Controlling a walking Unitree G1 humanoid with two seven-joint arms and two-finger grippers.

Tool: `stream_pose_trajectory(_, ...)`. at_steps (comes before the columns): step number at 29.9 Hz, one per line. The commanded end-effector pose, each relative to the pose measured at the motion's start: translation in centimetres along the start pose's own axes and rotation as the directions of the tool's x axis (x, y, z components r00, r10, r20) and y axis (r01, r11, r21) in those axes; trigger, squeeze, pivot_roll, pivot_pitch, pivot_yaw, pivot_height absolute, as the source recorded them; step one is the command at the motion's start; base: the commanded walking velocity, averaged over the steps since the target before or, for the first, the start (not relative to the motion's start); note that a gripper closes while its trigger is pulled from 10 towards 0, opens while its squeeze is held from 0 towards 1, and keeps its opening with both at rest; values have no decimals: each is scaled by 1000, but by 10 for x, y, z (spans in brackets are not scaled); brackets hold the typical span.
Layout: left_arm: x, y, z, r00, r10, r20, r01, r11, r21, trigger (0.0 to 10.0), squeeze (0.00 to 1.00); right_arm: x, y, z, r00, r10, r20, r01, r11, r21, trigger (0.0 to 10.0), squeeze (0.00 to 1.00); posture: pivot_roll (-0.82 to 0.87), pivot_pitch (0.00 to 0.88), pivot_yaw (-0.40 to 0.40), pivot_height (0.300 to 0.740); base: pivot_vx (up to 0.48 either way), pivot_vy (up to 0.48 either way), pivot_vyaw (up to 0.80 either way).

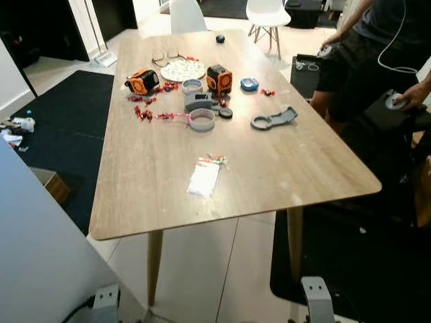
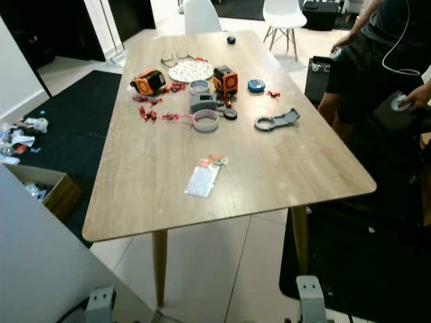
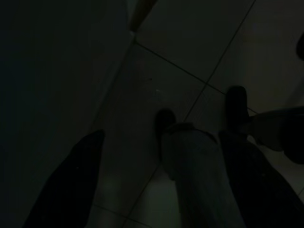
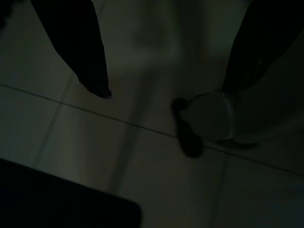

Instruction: Hang keys on a hook

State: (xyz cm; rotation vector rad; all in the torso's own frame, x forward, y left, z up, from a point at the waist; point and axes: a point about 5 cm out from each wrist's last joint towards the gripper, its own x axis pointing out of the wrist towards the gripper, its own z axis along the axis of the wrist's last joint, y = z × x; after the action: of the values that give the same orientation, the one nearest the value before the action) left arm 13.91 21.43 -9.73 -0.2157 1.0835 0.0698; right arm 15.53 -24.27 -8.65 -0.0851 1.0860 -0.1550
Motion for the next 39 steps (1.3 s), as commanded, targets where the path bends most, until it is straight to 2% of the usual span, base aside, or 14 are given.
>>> stream_pose_trajectory(1,-1,5,-4,1000,20,-9,-20,1000,-14,10000,0,-2,-20,-2,997,-77,-8,77,995,57,10000,0,-135,61,78,740,0,0,0)
stream_pose_trajectory(6,-1,4,-3,1000,18,-8,-18,1000,-11,10000,0,-9,-59,-1,975,-223,-7,223,968,115,10000,0,-136,65,75,740,0,0,0)
stream_pose_trajectory(9,-1,3,-4,1000,16,-9,-17,1000,-13,10000,0,-23,-110,4,906,-423,-12,418,890,183,10000,0,-140,69,76,740,0,0,0)
stream_pose_trajectory(12,-1,3,-4,1000,16,-10,-16,1000,-14,10000,0,-27,-120,8,887,-462,-4,453,868,202,10000,0,-145,77,78,740,0,0,0)
stream_pose_trajectory(17,-1,2,-7,1000,12,-15,-13,1000,-15,10000,0,-46,-161,41,788,-608,100,564,777,279,10000,0,-148,89,81,740,0,0,0)
stream_pose_trajectory(19,-1,2,-8,1000,8,-20,-8,1000,-12,10000,0,-63,-183,83,700,-673,239,582,732,354,10000,0,-150,96,85,740,0,0,0)
stream_pose_trajectory(21,-1,2,-8,1000,8,-20,-8,1000,-12,10000,0,-63,-183,83,700,-673,239,582,732,354,10000,0,-150,96,85,740,0,0,0)
stream_pose_trajectory(22,-1,2,-9,1000,7,-23,-7,1000,-8,10000,0,-72,-188,112,661,-666,345,543,742,393,10000,0,-152,99,87,740,0,0,0)
stream_pose_trajectory(26,-2,3,-8,1000,6,-24,-6,1000,0,10000,0,-116,-170,228,470,-437,767,248,899,361,10000,0,-147,98,88,740,0,0,0)
stream_pose_trajectory(28,-2,3,-8,1000,6,-24,-6,1000,0,10000,0,-116,-170,228,470,-437,767,248,899,361,10000,0,-147,98,88,740,0,0,0)
stream_pose_trajectory(31,-2,3,-7,1000,6,-23,-6,1000,2,10000,0,-134,-148,265,376,-267,887,77,963,258,10000,0,-147,97,89,740,0,0,0)
stream_pose_trajectory(32,-2,4,-7,1000,5,-23,-5,1000,7,10000,0,-145,-120,287,300,-61,952,-94,991,93,10000,0,-147,97,92,740,0,0,0)
stream_pose_trajectory(37,-2,4,-7,1000,5,-23,-4,1000,10,10000,0,-147,-91,295,264,125,956,-196,978,-73,10000,0,-144,96,93,740,0,0,0)
stream_pose_trajectory(39,-2,4,-7,1000,5,-25,-4,1000,14,10000,0,-133,-52,291,293,318,902,-265,933,-243,10000,0,-143,99,98,740,0,0,0)
